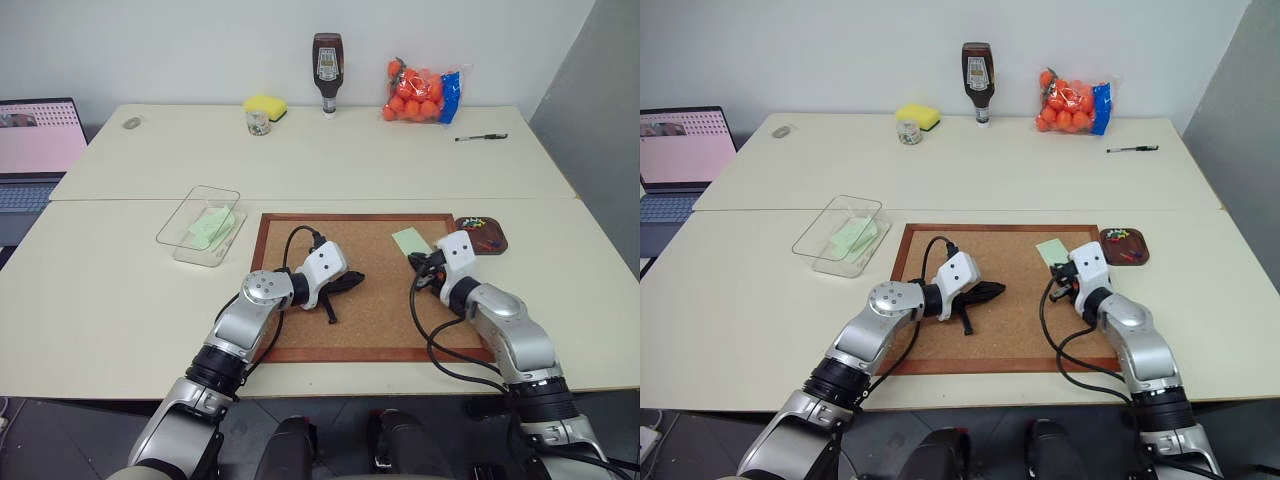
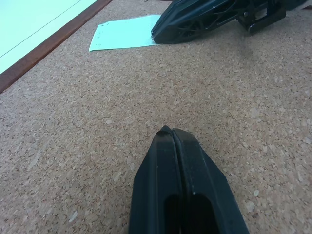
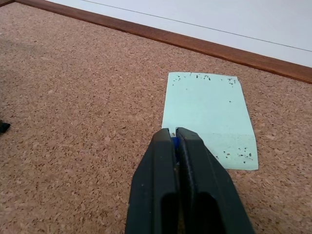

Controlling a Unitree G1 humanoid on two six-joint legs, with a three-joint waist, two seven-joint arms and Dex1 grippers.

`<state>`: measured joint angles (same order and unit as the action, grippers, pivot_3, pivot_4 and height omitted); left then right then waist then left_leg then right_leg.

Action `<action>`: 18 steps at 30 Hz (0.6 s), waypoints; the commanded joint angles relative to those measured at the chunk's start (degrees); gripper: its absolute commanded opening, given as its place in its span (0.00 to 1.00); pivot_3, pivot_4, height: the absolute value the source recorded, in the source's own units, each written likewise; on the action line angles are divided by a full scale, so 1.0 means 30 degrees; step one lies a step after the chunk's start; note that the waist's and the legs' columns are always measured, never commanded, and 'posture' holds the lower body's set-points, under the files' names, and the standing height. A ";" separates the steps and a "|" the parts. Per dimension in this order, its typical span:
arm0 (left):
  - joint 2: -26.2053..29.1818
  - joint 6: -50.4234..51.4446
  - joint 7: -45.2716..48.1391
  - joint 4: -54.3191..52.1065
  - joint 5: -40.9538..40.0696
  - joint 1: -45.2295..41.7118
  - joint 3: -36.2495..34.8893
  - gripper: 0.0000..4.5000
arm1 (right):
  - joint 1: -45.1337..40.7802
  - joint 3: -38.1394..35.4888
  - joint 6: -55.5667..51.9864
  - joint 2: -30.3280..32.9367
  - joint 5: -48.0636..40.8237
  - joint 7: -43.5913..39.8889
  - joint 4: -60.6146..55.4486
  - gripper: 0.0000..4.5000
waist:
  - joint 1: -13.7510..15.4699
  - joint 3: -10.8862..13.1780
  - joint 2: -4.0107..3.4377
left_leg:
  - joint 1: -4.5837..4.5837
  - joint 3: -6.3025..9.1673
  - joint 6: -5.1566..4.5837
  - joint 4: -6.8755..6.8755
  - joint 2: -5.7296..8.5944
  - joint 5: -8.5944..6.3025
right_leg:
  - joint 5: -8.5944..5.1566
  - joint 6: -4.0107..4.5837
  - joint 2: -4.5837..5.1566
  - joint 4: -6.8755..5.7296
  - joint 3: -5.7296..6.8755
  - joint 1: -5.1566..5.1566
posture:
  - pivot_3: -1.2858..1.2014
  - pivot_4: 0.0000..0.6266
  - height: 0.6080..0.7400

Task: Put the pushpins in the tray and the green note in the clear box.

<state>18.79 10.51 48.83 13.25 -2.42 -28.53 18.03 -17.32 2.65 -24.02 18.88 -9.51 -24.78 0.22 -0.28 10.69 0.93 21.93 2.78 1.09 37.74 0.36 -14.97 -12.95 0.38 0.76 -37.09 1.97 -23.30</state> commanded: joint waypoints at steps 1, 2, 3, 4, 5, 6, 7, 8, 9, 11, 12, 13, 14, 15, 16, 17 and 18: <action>0.0185 0.0299 0.0212 0.0635 0.0622 0.0529 0.0602 0.00 | -0.0206 -0.0612 0.1324 -0.0083 -0.0103 0.0089 -0.1051 0.02 | -0.0001 0.0000 0.0000 | 0.0000 0.0001 0.0000 0.0000 0.0000 0.0000 | 0.0000 0.0000 0.0000 -0.0001 0.0002 0.0000 | 0.52 0.24 1.00; 0.0198 0.0276 0.0232 0.0668 0.0630 0.0503 0.0605 0.00 | -0.0297 -0.0820 0.1801 -0.0208 -0.0212 0.0190 -0.1318 0.02 | -0.0001 0.0000 0.0000 | 0.0000 0.0002 0.0000 0.0000 0.0000 0.0000 | 0.0000 0.0000 0.0000 -0.0001 0.0005 0.0000 | 0.52 0.24 1.00; 0.0206 0.0266 0.0241 0.0685 0.0636 0.0491 0.0607 0.00 | -0.0387 -0.0961 0.2067 -0.0258 -0.0252 0.0293 -0.1519 0.02 | -0.0001 0.0001 0.0000 | 0.0001 0.0000 0.0000 0.0001 0.0000 0.0000 | 0.0000 0.0000 0.0000 -0.0001 0.0007 0.0000 | 0.52 0.24 1.00; 0.0208 0.0264 0.0244 0.0688 0.0640 0.0489 0.0608 0.00 | -0.0441 -0.1028 0.2191 -0.0271 -0.0260 0.0361 -0.1608 0.02 | -0.0004 0.0001 0.0001 | 0.0001 -0.0001 0.0000 0.0000 0.0000 0.0000 | 0.0000 0.0000 -0.0001 0.0000 0.0006 -0.0001 | 0.52 0.24 1.00; 0.0216 0.0259 0.0253 0.0698 0.0645 0.0491 0.0613 0.00 | -0.0521 -0.1123 0.2323 -0.0264 -0.0251 0.0444 -0.1725 0.02 | -0.0014 0.0001 0.0001 | 0.0002 0.0000 0.0000 0.0000 -0.0001 0.0000 | 0.0000 0.0000 -0.0001 -0.0001 0.0006 -0.0001 | 0.52 0.24 1.00; 0.0220 0.0253 0.0259 0.0713 0.0650 0.0491 0.0613 0.00 | -0.0576 -0.1195 0.2385 -0.0264 -0.0250 0.0494 -0.1809 0.02 | -0.0015 0.0001 0.0000 | 0.0000 0.0001 0.0000 0.0000 -0.0001 0.0000 | 0.0000 -0.0001 0.0000 -0.0004 0.0002 -0.0002 | 0.52 0.24 1.00; 0.0222 0.0256 0.0262 0.0725 0.0651 0.0493 0.0609 0.00 | -0.0636 -0.1272 0.2467 -0.0259 -0.0249 0.0528 -0.1928 0.02 | -0.0013 0.0001 0.0000 | 0.0000 0.0000 0.0000 0.0001 0.0000 0.0000 | 0.0000 -0.0001 0.0000 -0.0005 -0.0001 -0.0002 | 0.52 0.24 1.00; 0.0204 0.0249 0.0250 0.0758 0.0657 0.0496 0.0614 0.00 | -0.0672 -0.1343 0.2530 -0.0254 -0.0272 0.0547 -0.2030 0.02 | -0.0013 0.0001 0.0001 | 0.0000 0.0003 0.0000 0.0001 0.0000 0.0000 | 0.0001 -0.0002 0.0000 -0.0004 0.0002 -0.0002 | 0.52 0.24 1.00; 0.0173 0.0267 0.0223 0.0776 0.0636 0.0503 0.0593 0.00 | -0.0695 -0.1380 0.2490 -0.0232 -0.0306 0.0533 -0.2176 0.02 | -0.0013 0.0000 0.0000 | 0.0000 0.0004 0.0000 0.0001 0.0000 0.0000 | 0.0001 -0.0002 0.0000 -0.0004 0.0004 -0.0002 | 0.52 0.24 1.00; 0.0065 0.0345 0.0118 0.0773 0.0498 0.0495 0.0442 0.00 | -0.0712 -0.1418 0.2319 -0.0205 -0.0367 0.0473 -0.2510 0.02 | 0.0005 0.0000 0.0001 | 0.0001 0.0002 0.0001 -0.0001 0.0000 0.0000 | 0.0001 -0.0002 -0.0001 0.0000 0.0010 -0.0002 | 0.52 0.24 1.00; -0.0007 0.0304 0.0058 0.0770 0.0401 0.0453 0.0320 0.00 | -0.0710 -0.1419 0.2194 -0.0198 -0.0404 0.0430 -0.2699 0.02 | 0.0012 0.0000 0.0001 | 0.0005 0.0001 0.0001 -0.0003 0.0000 0.0000 | 0.0000 -0.0002 -0.0001 0.0004 0.0018 -0.0001 | 0.52 0.24 1.00; -0.0124 0.0307 -0.0008 0.0757 0.0215 0.0355 0.0115 0.00 | -0.0696 -0.1400 0.2031 -0.0184 -0.0471 0.0381 -0.2917 0.02 | 0.0016 0.0000 0.0001 | 0.0007 0.0002 0.0001 -0.0004 0.0000 0.0000 | 0.0000 -0.0001 -0.0001 0.0005 0.0017 -0.0001 | 0.52 0.24 1.00; -0.0225 0.0307 -0.0043 0.0741 0.0048 0.0243 -0.0075 0.00 | -0.0681 -0.1377 0.1891 -0.0172 -0.0527 0.0345 -0.3106 0.02 | 0.0018 0.0001 0.0001 | 0.0007 0.0002 0.0001 -0.0004 0.0000 0.0000 | 0.0000 -0.0001 0.0000 0.0005 0.0015 -0.0001 | 0.52 0.24 1.00; -0.0354 0.0299 0.0005 0.0754 -0.0228 0.0045 -0.0341 0.00 | -0.0697 -0.1346 0.1735 -0.0162 -0.0588 0.0296 -0.3248 0.02 | 0.0024 0.0001 0.0001 | 0.0006 0.0004 0.0000 -0.0004 0.0000 0.0000 | 0.0001 -0.0002 0.0001 0.0004 0.0010 -0.0001 | 0.52 0.24 1.00; -0.0473 0.0396 0.0099 0.0720 -0.0553 -0.0133 -0.0619 0.00 | -0.0711 -0.1314 0.1584 -0.0151 -0.0630 0.0253 -0.3371 0.02 | 0.0034 0.0001 0.0001 | 0.0006 0.0008 0.0000 -0.0002 0.0003 0.0000 | 0.0001 -0.0002 0.0006 0.0000 0.0008 -0.0001 | 0.52 0.24 1.00; -0.0595 0.0471 0.0135 0.0657 -0.0916 -0.0353 -0.0983 0.00 | -0.0722 -0.1278 0.1427 -0.0148 -0.0646 0.0236 -0.3513 0.02 | 0.0041 0.0001 0.0001 | 0.0006 0.0012 0.0000 0.0002 0.0006 0.0000 | 0.0001 -0.0002 0.0008 -0.0001 0.0009 -0.0001 | 0.52 0.24 1.00; -0.0658 0.0479 0.0225 0.0611 -0.1190 -0.0560 -0.1253 0.04 | -0.0734 -0.1251 0.1255 -0.0150 -0.0654 0.0233 -0.3653 0.01 | 0.0046 0.0002 0.0003 | 0.0010 0.0017 0.0000 0.0012 0.0005 0.0000 | 0.0002 -0.0005 0.0008 -0.0003 0.0014 -0.0001 | 0.52 0.24 1.00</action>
<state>17.42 11.10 49.20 14.56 -4.22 -28.99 16.16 -18.96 -0.66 -19.54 17.96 -10.38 -23.72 -7.63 -0.15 10.69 0.93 21.97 2.84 1.09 37.78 0.38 -14.97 -12.94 0.36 0.78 -37.10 2.02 -23.31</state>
